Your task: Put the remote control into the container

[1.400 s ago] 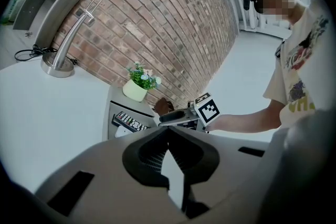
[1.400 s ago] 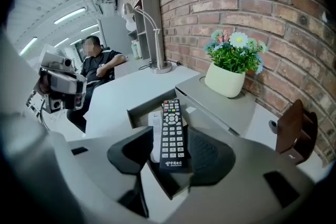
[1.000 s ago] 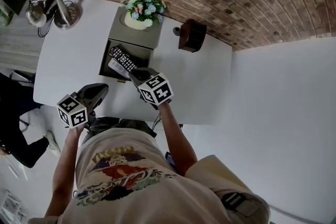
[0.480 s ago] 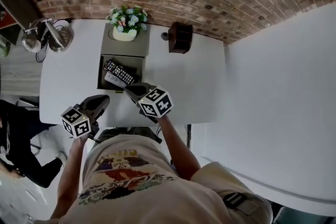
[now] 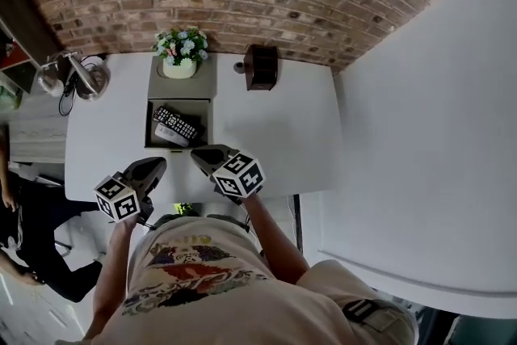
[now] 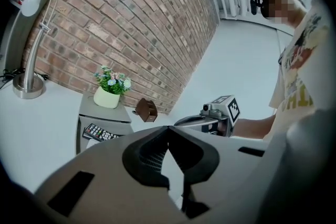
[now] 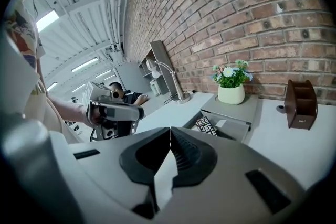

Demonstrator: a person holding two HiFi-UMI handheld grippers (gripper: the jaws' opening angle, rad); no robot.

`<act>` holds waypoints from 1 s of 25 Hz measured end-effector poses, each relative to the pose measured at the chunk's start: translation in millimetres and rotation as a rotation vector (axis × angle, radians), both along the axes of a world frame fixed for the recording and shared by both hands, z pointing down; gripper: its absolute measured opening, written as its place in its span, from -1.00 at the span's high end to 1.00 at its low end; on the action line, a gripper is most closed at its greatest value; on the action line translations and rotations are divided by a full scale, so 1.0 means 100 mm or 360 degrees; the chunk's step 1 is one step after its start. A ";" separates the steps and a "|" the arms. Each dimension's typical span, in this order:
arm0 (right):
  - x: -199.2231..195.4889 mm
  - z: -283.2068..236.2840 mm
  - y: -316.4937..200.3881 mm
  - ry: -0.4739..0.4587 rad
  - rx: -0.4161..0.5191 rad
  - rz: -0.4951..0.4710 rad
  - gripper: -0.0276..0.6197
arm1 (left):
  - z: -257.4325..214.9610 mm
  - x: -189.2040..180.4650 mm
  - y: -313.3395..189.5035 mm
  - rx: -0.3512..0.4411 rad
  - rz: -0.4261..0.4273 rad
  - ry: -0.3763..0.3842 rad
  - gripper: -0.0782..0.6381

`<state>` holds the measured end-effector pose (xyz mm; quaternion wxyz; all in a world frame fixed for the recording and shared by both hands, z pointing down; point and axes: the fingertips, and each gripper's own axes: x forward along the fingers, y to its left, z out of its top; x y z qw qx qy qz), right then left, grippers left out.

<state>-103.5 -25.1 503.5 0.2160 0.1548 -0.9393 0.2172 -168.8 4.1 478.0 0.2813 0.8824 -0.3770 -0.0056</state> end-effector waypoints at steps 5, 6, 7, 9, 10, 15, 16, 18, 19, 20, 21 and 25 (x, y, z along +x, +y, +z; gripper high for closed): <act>0.13 -0.15 0.24 -0.0077 0.0029 -0.0063 0.88 | -0.10 0.18 0.29 0.0005 -0.0048 -0.0021 0.77; 0.14 -0.16 0.27 -0.0084 0.0043 -0.0080 0.88 | -0.10 0.21 0.33 0.0006 -0.0061 -0.0034 0.77; 0.17 -0.15 0.33 -0.0085 0.0053 -0.0100 0.88 | -0.09 0.24 0.38 0.0003 -0.0079 -0.0041 0.77; 0.23 -0.12 0.48 -0.0080 0.0061 -0.0136 0.88 | -0.07 0.31 0.52 0.0000 -0.0115 -0.0042 0.77; 0.27 -0.12 0.55 -0.0083 0.0065 -0.0147 0.88 | -0.07 0.35 0.58 0.0005 -0.0127 -0.0042 0.77; 0.45 -0.20 0.73 -0.0137 0.0107 -0.0135 0.88 | -0.10 0.57 0.87 0.0014 -0.0185 -0.0059 0.77; 0.50 -0.21 0.76 -0.0147 0.0110 -0.0130 0.88 | -0.10 0.62 0.94 0.0015 -0.0201 -0.0058 0.77; 0.59 -0.22 0.85 -0.0164 0.0107 -0.0125 0.88 | -0.12 0.73 1.08 0.0027 -0.0225 -0.0058 0.77; 0.63 -0.23 0.90 -0.0170 0.0105 -0.0128 0.88 | -0.13 0.78 1.15 0.0035 -0.0236 -0.0061 0.77; 0.67 -0.23 0.95 -0.0172 0.0107 -0.0137 0.88 | -0.14 0.83 1.22 0.0042 -0.0244 -0.0066 0.77; 0.71 -0.23 1.00 -0.0172 0.0112 -0.0148 0.88 | -0.14 0.89 1.29 0.0049 -0.0249 -0.0072 0.77; 0.87 -0.20 1.21 -0.0165 0.0120 -0.0182 0.88 | -0.13 1.07 1.55 0.0054 -0.0262 -0.0094 0.77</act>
